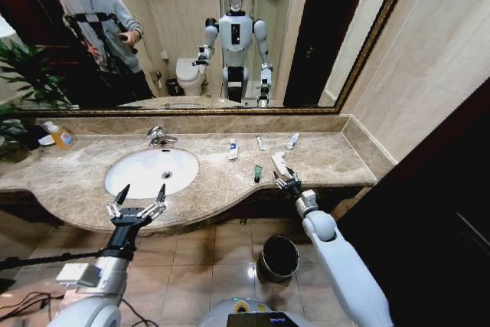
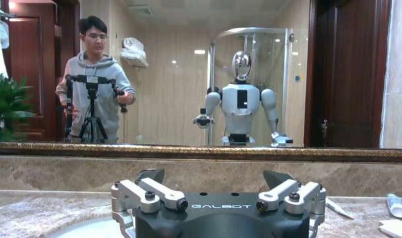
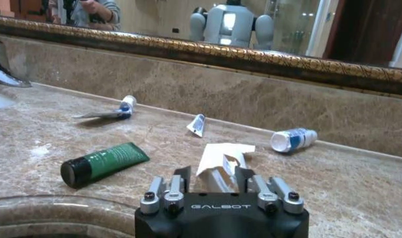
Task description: Pick up the trash from the sink and place it in the trash bin.
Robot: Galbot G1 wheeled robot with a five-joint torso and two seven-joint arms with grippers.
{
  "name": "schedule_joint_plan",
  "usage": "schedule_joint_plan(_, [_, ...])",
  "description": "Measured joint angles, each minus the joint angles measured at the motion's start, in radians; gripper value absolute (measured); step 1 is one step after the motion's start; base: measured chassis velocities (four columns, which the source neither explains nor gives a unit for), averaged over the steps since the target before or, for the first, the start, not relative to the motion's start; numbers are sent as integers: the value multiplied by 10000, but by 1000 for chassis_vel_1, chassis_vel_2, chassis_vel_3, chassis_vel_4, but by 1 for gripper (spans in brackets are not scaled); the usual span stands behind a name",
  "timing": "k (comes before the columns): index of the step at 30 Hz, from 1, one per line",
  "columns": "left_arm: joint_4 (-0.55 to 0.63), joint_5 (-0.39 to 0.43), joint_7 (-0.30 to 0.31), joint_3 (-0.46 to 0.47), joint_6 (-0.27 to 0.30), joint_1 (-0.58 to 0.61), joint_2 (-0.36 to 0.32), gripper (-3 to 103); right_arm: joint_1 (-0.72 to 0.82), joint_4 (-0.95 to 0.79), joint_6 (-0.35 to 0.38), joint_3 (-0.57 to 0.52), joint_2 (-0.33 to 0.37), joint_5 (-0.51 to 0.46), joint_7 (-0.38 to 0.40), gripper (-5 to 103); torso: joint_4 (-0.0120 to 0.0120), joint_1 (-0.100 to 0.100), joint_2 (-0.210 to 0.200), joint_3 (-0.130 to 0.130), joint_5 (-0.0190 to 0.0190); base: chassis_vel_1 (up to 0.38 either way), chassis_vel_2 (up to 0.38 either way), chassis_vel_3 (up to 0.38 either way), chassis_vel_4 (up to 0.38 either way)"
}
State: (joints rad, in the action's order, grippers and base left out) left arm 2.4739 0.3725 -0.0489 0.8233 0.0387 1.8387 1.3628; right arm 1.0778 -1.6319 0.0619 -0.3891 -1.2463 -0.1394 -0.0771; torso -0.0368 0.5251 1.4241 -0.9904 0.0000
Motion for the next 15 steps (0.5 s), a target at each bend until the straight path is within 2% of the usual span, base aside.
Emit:
schedule_joint_plan(2, [0,-1,0,0,0,0,0,100,-9,41,-25,-10,-7,-20,2,45,0,0,0,0,0,0,0,0,0])
schedule_joint_plan(6, [0,0,0,0,0,0,0,100,-4,114,-129,-70,-6,-32,10,24,0,0,0,0,0,0,0,0,0])
schedule_joint_plan(9, [0,0,0,0,0,0,0,100,33,105,-152,-101,16,-56,19,18,0,0,0,0,1,0,0,0,0])
schedule_joint_plan(12, [0,0,0,0,0,0,0,100,148,-104,-157,-190,104,-158,36,3,0,0,0,0,1,0,0,0,0])
schedule_joint_plan(15, [0,0,1,0,0,0,0,100,279,-343,-157,-276,168,-244,42,1,-1,0,0,0,1,0,0,0,0])
